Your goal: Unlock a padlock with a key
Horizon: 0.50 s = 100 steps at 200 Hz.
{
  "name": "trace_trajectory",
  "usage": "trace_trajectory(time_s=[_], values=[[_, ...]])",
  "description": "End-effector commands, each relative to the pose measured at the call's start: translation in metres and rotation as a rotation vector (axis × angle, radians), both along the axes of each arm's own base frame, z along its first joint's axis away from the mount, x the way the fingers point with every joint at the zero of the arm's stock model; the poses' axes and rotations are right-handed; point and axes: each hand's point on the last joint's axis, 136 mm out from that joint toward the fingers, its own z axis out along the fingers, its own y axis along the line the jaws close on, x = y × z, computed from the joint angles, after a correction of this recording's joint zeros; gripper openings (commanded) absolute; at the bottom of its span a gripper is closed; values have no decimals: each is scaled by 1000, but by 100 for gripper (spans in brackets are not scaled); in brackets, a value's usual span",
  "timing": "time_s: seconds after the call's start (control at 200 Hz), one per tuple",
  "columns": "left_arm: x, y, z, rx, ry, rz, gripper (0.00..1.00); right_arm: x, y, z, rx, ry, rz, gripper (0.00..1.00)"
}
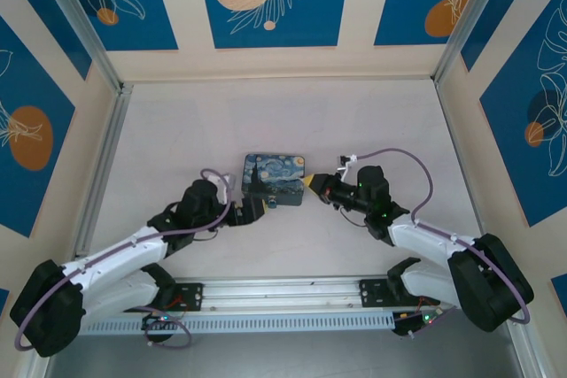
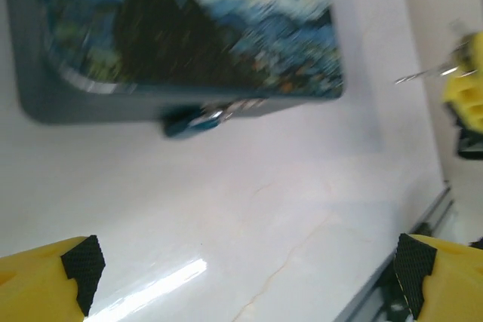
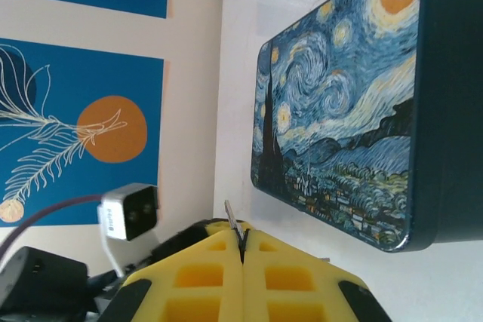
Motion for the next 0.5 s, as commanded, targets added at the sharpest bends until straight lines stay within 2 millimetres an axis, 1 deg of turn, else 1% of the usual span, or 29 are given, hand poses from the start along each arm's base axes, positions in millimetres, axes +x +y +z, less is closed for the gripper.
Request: trace_trajectory(time_s=[0.0, 0.185, 0.365, 0.495], values=[[7, -8, 4, 16, -110, -17, 99, 1, 4, -7, -30, -10, -7, 0], [12, -22, -11, 90, -169, -68, 97, 5, 8, -16, -36, 7, -28, 0], [23, -35, -20, 143, -239, -95, 96, 11, 10, -20, -45, 17, -48, 0], [28, -44, -25, 151, -280, -115, 95, 18, 9, -27, -57, 24, -79, 0]])
